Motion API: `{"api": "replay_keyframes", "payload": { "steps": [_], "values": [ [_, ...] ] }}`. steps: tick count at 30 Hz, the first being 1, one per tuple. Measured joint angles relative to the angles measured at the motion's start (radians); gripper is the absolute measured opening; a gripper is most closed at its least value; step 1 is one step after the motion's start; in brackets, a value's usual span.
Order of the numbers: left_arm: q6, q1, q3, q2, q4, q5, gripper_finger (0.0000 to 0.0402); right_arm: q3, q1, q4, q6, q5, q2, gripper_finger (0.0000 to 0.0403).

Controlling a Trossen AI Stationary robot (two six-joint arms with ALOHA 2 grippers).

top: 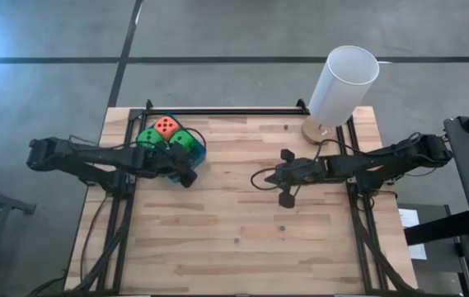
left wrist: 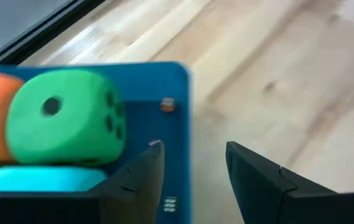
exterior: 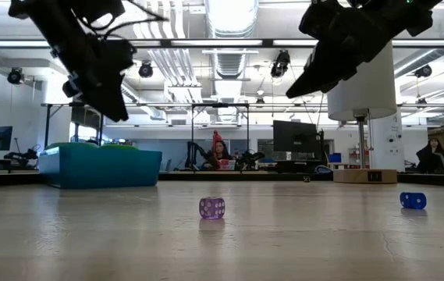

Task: Pick & Place Dice
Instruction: Put the small violet dice into the blue bin

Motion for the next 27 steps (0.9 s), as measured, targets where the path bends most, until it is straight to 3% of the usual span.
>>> {"api": "replay_keyframes", "payload": {
  "steps": [7, 14, 27],
  "values": [
    [0.172, -0.120, 0.025, 0.000, 0.129, 0.010, 0.0186, 0.002, 0.012, -0.014, -0.010, -0.165, 0.008, 0.0008],
    [0.376, -0.226, 0.017, 0.000, 0.319, 0.086, 0.0193, 0.002, 0.053, -0.007, -0.025, -0.168, 0.037, 0.0008],
    [0.387, -0.284, 0.017, 0.000, 0.346, 0.090, 0.0200, 0.030, 0.174, 0.254, -0.096, -0.168, 0.327, 0.0008]
  ]
}}
